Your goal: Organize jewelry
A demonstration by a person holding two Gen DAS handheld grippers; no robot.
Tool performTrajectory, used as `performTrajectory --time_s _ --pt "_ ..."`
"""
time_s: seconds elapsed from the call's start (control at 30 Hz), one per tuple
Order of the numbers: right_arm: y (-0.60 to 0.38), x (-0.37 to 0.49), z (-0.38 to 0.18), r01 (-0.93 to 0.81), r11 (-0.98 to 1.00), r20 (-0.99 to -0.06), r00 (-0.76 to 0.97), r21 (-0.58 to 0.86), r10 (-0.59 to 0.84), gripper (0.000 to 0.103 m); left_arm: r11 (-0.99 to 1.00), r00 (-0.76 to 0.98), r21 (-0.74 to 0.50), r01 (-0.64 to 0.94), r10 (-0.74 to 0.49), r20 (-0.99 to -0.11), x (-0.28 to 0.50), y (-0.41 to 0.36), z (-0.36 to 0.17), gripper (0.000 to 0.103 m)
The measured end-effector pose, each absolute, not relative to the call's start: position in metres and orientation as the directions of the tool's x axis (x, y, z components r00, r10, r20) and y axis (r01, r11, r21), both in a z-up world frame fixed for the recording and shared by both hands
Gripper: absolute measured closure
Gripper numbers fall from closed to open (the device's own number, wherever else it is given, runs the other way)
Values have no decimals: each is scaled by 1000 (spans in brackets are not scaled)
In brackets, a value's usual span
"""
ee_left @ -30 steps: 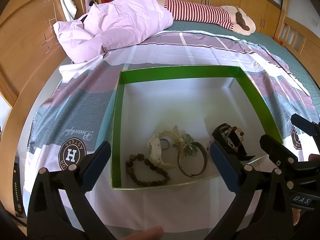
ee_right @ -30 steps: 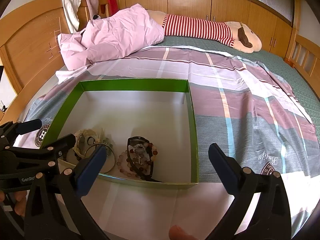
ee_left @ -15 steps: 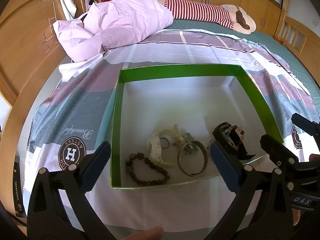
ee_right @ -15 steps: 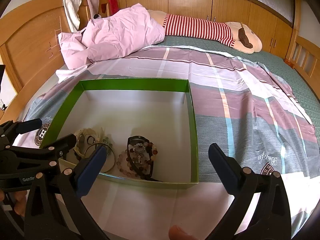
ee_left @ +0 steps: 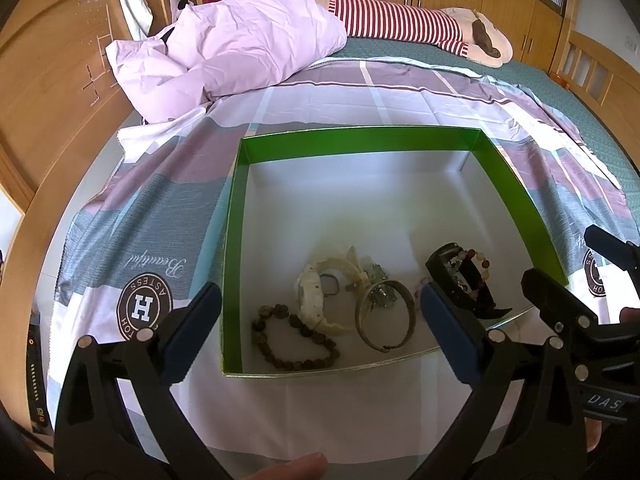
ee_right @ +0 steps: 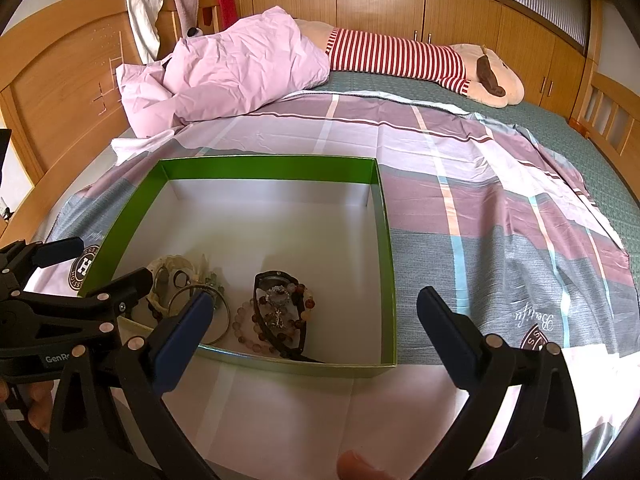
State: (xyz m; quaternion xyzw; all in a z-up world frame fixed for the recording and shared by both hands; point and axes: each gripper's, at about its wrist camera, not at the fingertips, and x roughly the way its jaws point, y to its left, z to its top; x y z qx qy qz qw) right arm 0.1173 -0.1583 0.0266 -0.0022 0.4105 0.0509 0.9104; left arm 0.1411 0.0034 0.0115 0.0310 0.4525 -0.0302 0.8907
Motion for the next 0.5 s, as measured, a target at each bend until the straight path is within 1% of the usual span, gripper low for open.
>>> performTrajectory --time_s 0.5 --pt "-158 117 26 -96 995 -748 658 36 90 4 996 589 39 86 -19 -808 140 5 11 5"
